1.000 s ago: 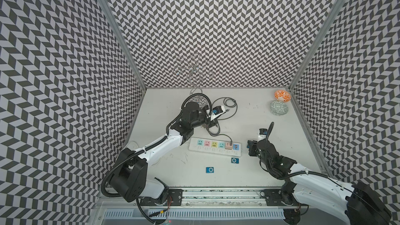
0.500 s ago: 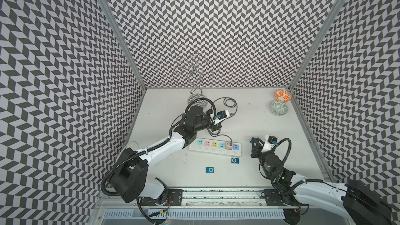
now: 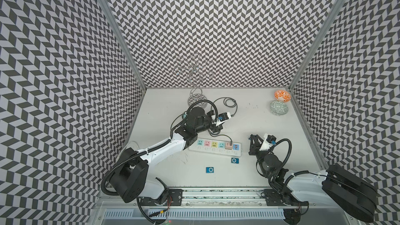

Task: Charge mp3
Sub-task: Place the MP3 player at the center of the board.

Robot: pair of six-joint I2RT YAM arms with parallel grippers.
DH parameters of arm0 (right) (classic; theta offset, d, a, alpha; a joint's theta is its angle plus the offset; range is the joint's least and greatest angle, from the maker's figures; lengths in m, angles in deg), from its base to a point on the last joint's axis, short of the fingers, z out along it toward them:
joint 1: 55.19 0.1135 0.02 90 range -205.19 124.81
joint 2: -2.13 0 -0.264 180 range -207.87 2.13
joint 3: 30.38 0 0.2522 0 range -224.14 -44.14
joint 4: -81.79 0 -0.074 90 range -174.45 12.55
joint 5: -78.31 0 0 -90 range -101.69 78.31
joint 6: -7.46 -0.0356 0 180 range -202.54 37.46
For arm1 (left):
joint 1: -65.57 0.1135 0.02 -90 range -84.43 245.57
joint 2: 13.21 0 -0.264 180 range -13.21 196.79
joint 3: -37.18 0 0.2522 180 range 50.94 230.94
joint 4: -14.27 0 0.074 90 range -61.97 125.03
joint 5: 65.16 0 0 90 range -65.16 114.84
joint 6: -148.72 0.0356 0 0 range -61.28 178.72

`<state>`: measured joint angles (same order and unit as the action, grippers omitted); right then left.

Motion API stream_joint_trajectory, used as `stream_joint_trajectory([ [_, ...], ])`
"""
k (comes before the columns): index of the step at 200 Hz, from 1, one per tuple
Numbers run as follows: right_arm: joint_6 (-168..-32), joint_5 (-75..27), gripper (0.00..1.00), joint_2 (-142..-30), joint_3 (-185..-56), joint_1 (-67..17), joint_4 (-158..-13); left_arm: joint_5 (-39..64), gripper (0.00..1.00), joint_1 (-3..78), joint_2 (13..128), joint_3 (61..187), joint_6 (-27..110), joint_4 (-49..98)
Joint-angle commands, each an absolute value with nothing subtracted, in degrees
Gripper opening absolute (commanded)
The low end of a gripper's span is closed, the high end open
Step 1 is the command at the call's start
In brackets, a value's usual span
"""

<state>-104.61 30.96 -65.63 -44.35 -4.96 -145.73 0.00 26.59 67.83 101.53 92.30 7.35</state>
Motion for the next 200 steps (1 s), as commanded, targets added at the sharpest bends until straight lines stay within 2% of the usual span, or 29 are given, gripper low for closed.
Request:
stream_joint_trajectory([
  [1,-104.05,33.57,0.04,-69.58,-38.8,-4.66,-150.55,0.36,0.0,26.2,66.84,101.04,93.04,5.76],
  [37,-103.28,33.32,0.04,-80.91,-41.12,-4.74,-159.66,0.66,0.0,26.21,66.95,101.31,93.64,5.92],
  [87,-96.45,34.65,0.03,-103.8,-41.69,-4.62,-192.44,0.92,0.0,26.2,66.42,100.44,94.23,5.1],
  [149,-99.19,33.55,0.04,-110.97,-44.14,-4.93,-192.47,1.87,0.0,26.21,65.97,99.55,94.84,5.23],
  [174,-101.82,34.19,0.14,-110.89,-42.47,-4.88,-192.43,1.86,0.0,26.2,66.06,99.56,94.93,5.31],
  [200,-103.19,34.88,0.39,-110.19,-40.19,-4.58,-192.38,1.79,0.0,26.26,66.3,99.64,95.02,5.31],
])
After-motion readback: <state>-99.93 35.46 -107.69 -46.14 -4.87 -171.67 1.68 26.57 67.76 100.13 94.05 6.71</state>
